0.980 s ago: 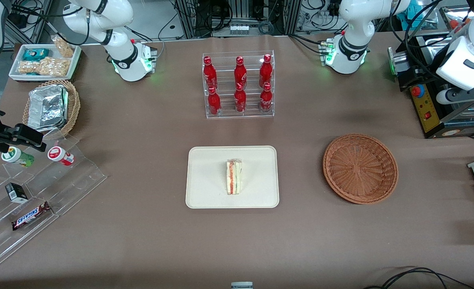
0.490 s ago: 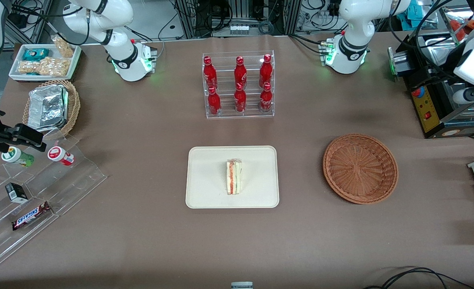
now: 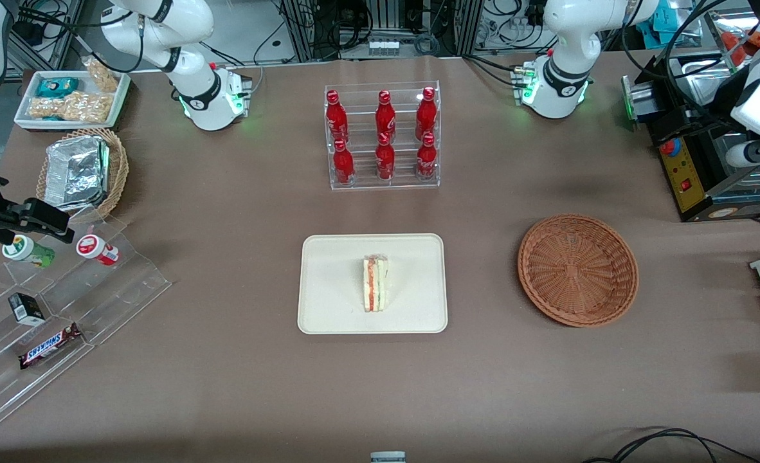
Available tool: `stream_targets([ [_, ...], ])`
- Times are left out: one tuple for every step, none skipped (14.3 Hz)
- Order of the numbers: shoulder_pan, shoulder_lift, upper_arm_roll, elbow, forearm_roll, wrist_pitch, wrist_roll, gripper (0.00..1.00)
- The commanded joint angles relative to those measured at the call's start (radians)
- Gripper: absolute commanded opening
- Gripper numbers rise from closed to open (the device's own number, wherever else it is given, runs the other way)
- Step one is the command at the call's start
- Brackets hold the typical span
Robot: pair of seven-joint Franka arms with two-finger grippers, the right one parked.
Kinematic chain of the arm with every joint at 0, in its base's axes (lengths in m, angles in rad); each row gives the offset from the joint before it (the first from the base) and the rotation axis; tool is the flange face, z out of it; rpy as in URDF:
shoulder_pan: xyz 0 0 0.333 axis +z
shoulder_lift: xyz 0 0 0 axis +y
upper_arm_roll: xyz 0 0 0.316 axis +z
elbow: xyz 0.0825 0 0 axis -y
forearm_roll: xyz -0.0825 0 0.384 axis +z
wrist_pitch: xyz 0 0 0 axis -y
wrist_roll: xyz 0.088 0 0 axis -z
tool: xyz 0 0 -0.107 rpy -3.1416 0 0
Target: Place sandwich from basket to tray
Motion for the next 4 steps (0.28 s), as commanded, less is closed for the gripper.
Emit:
stream_targets([
  [-0.012,0.010,0.012,0.021,-0.009,0.001,0.012,1.00],
  [-0.012,0.010,0.011,0.021,-0.001,0.001,0.013,1.00],
  [-0.012,0.010,0.011,0.021,0.000,0.001,0.015,1.00],
  [-0.012,0.010,0.011,0.021,0.000,0.001,0.016,1.00],
])
